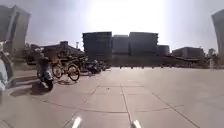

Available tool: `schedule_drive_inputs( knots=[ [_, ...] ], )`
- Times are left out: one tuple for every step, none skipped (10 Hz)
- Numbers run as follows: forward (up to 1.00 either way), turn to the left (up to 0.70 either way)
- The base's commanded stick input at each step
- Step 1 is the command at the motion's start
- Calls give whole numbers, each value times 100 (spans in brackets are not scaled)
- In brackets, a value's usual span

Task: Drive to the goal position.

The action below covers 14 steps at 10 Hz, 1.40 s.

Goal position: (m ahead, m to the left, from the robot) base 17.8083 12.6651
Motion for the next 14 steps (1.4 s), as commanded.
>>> schedule_drive_inputs(
  knots=[
    [100, 0],
    [100, 0],
    [100, 0],
    [100, 0],
    [100, 0],
    [100, 0],
    [100, 0],
    [100, 0],
    [100, 0],
    [100, 0],
    [100, 0],
    [100, 0],
    [100, 0],
    [100, 0]
  ],
)
